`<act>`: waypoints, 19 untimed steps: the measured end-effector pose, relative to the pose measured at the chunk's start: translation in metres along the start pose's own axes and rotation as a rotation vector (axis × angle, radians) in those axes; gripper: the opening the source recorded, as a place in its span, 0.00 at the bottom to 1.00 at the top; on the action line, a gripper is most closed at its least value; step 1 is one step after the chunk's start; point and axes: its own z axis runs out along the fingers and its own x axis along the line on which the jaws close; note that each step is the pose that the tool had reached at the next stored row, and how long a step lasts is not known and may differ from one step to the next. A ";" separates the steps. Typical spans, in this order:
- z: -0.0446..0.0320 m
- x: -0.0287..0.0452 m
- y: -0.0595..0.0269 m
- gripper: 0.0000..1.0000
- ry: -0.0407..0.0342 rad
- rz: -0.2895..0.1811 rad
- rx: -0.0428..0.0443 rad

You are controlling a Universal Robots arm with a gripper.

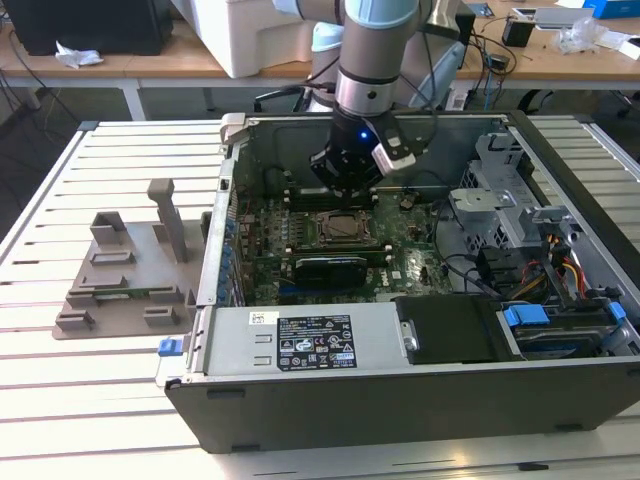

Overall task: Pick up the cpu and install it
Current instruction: 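Install the first cpu locking lever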

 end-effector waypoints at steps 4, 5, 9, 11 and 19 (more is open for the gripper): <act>0.0033 -0.0065 -0.0002 0.11 0.0021 0.000 0.0002; 0.0039 -0.0073 -0.0005 0.11 0.0027 0.000 0.0008; 0.0066 -0.0094 -0.0011 0.11 0.0023 0.000 -0.0004; 0.0066 -0.0094 -0.0004 0.11 0.0025 0.000 0.0011; -0.0085 -0.0084 0.0023 0.11 0.0018 0.001 0.0116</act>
